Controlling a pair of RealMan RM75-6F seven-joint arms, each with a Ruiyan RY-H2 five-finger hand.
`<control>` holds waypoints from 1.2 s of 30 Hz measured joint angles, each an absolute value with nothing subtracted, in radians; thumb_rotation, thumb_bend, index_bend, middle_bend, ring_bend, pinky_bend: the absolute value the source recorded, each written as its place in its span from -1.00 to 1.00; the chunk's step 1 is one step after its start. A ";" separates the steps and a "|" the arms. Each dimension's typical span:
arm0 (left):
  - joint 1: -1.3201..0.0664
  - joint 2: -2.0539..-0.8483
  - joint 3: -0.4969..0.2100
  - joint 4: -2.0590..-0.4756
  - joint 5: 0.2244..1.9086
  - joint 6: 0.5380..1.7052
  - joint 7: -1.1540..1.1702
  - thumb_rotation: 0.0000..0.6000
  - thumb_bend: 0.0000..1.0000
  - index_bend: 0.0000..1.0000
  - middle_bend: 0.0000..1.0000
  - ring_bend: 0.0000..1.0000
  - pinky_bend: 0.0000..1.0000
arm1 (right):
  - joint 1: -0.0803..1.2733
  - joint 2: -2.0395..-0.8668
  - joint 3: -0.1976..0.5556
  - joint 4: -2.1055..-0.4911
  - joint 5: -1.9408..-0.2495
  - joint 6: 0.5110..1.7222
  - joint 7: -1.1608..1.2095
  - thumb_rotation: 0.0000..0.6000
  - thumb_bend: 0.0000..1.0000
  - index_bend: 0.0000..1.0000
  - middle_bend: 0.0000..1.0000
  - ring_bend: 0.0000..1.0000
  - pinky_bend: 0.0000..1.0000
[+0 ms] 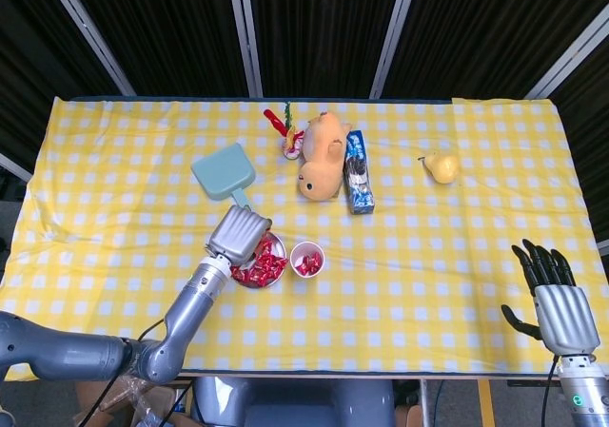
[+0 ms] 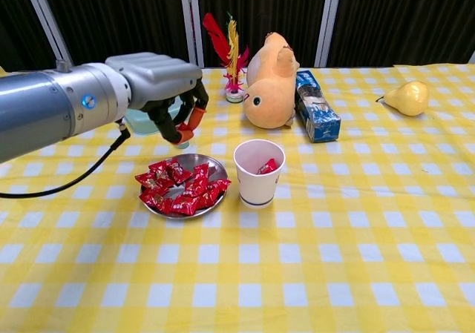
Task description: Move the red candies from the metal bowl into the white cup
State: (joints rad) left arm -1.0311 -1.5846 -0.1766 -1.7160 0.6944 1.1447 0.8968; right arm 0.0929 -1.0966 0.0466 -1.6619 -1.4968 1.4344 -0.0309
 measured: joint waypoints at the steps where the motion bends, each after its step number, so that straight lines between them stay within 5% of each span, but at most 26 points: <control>1: -1.037 -1.585 -0.184 -1.722 0.698 1.147 0.897 1.00 -0.09 0.10 0.29 0.75 0.89 | 0.093 -1.097 0.047 -1.662 -1.497 1.434 -0.031 1.00 -0.32 -1.00 -1.00 -1.00 -1.00; 21: -1.187 -1.810 -0.261 -1.573 0.621 1.125 0.984 1.00 -0.24 -0.09 0.07 0.75 0.88 | 0.096 -1.093 0.049 -1.663 -1.495 1.428 -0.010 1.00 -0.32 -1.00 -1.00 -1.00 -1.00; 36: -1.168 -1.785 -0.269 -1.611 0.653 1.154 0.939 1.00 -0.36 -0.59 -0.55 0.74 0.87 | 0.093 -1.095 0.049 -1.661 -1.500 1.439 -0.014 1.00 -0.32 -1.00 -1.00 -1.00 -1.00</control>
